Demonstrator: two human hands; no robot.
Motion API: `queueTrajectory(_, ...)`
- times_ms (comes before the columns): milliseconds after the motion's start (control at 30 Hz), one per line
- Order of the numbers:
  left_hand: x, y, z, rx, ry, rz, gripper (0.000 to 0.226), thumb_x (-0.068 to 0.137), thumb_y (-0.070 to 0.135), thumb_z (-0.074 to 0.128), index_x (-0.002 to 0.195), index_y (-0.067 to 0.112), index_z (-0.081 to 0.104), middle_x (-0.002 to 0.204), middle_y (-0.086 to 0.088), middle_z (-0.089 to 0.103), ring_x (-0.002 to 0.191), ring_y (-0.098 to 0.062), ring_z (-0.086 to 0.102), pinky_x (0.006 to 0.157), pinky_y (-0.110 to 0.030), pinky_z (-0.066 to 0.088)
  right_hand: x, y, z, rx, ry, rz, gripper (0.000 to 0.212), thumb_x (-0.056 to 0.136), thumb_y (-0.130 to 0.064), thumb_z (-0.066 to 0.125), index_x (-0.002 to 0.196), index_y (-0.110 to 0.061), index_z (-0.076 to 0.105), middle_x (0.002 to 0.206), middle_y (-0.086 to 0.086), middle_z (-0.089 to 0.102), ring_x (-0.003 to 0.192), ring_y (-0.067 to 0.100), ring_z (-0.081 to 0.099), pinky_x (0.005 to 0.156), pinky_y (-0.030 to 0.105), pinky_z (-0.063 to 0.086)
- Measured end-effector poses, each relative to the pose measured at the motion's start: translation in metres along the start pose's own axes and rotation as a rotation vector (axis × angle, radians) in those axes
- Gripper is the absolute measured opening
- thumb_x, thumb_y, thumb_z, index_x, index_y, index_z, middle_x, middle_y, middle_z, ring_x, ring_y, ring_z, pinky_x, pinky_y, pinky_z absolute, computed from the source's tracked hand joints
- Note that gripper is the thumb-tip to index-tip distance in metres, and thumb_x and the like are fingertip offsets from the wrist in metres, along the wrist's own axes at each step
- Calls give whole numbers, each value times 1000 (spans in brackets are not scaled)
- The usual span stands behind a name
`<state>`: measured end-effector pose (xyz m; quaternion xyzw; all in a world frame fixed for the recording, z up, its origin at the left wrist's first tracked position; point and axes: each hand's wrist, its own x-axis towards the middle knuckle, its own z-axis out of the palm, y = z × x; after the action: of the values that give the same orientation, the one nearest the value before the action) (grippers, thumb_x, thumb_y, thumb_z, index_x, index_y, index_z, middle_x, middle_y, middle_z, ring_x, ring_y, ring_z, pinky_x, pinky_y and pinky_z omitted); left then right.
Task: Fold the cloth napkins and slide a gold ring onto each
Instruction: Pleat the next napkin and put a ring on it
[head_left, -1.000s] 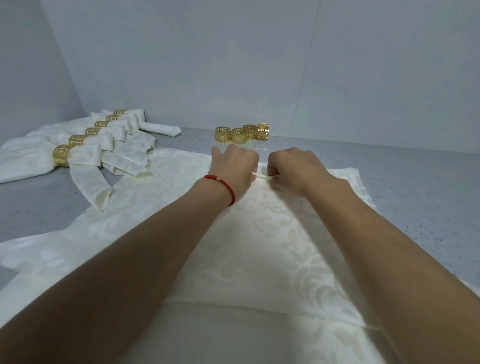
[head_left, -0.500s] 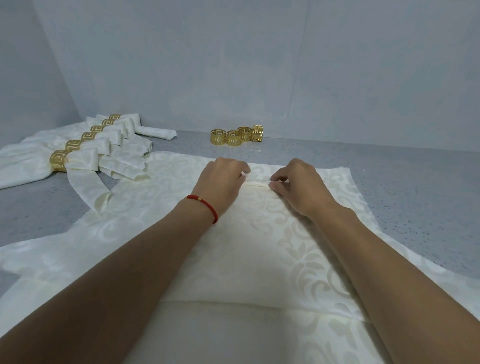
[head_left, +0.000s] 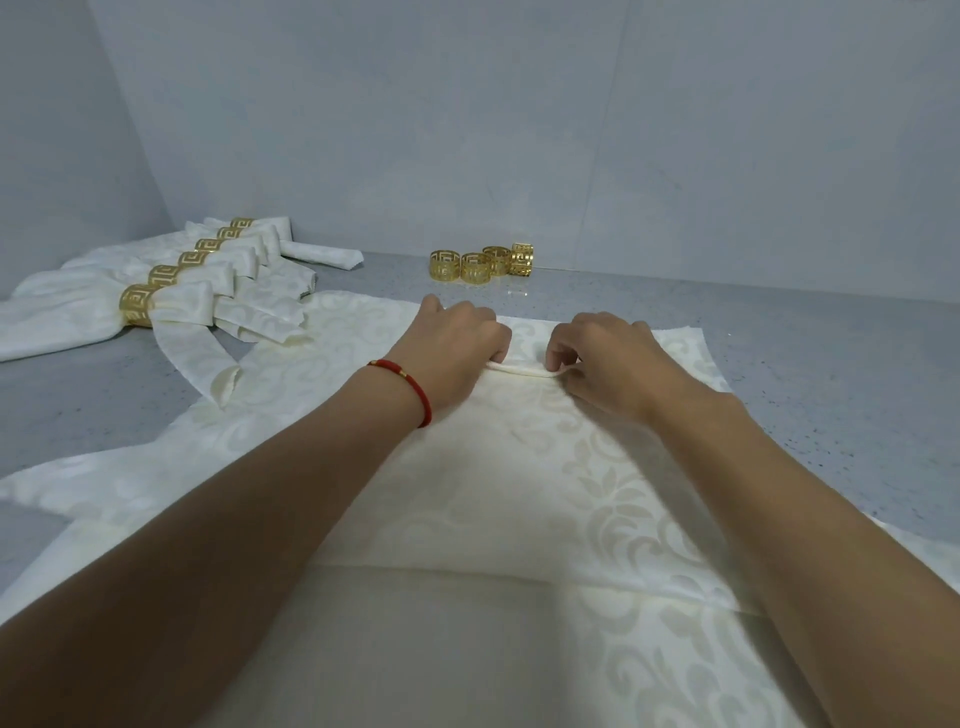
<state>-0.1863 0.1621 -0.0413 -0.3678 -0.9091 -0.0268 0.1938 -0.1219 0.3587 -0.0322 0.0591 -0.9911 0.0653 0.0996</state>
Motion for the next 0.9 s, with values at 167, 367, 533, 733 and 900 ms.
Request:
queueTrajectory(167,-6,-5,-1,-171,-23,-76,29,94,6,51,102,26,72,98,-2,70,96,-27,63,79,-37,47,-11,3,4,135,109,20,19,94,-14,59,100,-26,72,86,-11,64,88,21,62,82,40,51)
queueTrajectory(367,-13,-5,8,-202,-40,-112,20,100,16,53,110,8,69,113,-8,58,105,-29,55,88,-42,46,-10,2,9,-21,73,110,14,100,-32,63,108,-27,73,109,-4,63,114,25,51,90,40,35)
queueTrajectory(533,-17,-3,1,-10,33,-57,14,96,12,55,93,25,57,96,7,60,100,-22,48,82,-37,34,-15,-1,1,-26,83,96,5,95,-20,61,97,-24,63,97,-8,61,96,21,58,84,37,31)
queueTrajectory(733,-17,0,-7,108,16,47,38,78,-11,54,84,26,51,84,7,56,83,-20,52,74,-31,23,-16,-6,-5,-195,54,-44,22,87,-8,62,103,-22,61,102,-4,59,96,24,58,81,36,36)
queueTrajectory(900,-25,-11,-13,-65,-137,11,26,88,6,51,86,26,67,97,-3,70,90,-26,63,78,-40,52,-31,1,-11,63,-34,-11,20,92,-12,59,102,-28,67,88,-11,65,83,15,58,73,32,45)
